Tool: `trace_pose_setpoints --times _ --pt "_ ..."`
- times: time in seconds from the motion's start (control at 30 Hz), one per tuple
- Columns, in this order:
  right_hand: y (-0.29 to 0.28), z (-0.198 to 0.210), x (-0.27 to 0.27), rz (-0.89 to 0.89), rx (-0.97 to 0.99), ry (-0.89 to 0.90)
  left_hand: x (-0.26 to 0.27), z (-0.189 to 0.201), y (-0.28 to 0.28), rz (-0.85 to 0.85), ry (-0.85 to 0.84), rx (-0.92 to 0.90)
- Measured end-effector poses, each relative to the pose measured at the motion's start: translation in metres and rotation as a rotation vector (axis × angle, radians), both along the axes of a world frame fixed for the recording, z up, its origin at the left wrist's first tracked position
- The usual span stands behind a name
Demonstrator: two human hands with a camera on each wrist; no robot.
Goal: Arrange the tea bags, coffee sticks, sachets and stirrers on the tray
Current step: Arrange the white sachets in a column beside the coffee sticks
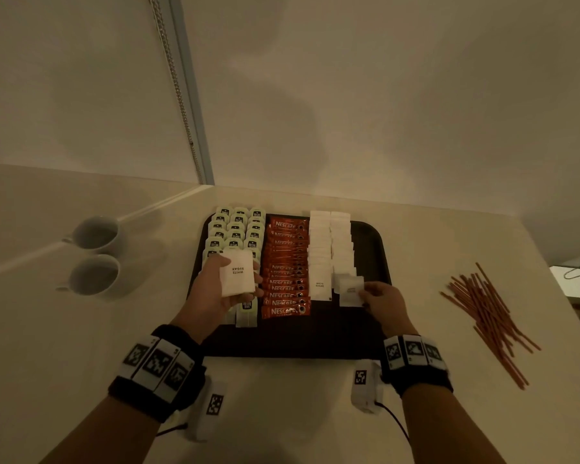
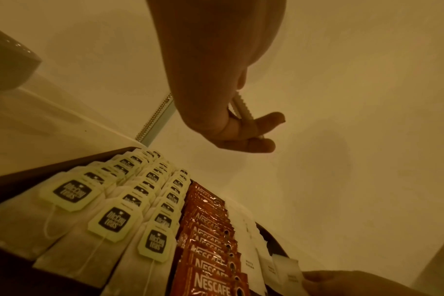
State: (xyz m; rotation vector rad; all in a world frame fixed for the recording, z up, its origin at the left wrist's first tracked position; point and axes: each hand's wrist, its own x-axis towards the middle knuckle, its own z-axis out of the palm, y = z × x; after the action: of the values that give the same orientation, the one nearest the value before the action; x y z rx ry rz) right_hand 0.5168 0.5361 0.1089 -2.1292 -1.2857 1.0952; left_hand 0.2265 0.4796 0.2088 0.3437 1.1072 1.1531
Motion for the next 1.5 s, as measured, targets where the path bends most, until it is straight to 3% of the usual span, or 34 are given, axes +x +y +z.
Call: trace_pose_setpoints --times 0.17,0.63,0.77,0.93,1.07,1.13,1.3,1.5 --pt "0.004 -0.009 -0.006 -0.016 0.025 0.025 -0.004 -0.002 0.000 0.004 -0.008 -0.004" --pt "0.011 -0.017 -0.020 -0.024 0.134 -0.218 -0.004 0.001 0.001 -0.049 -0.045 -0.021" --pt "0.013 0.017 -0.046 0.034 0.300 -0.063 -0.003 0.000 0.003 -0.046 -0.014 -0.029" --pt "0.009 0.092 -0.111 0.522 0.314 0.382 0.008 0.004 0.005 -0.069 0.195 0.018" --pt "0.012 0.110 -0.131 0.688 0.362 0.306 0.009 0.003 0.005 -0.095 0.290 0.080" --pt "0.014 0.112 -0.134 0.665 0.392 0.277 0.007 0.004 0.006 -0.080 0.302 0.118" --pt "0.011 0.113 -0.133 0.446 0.318 0.437 0.005 0.004 0.007 -0.044 0.374 0.190" --pt "-0.003 0.108 -0.124 0.553 0.179 0.502 0.002 0.005 0.012 0.067 0.427 0.199"
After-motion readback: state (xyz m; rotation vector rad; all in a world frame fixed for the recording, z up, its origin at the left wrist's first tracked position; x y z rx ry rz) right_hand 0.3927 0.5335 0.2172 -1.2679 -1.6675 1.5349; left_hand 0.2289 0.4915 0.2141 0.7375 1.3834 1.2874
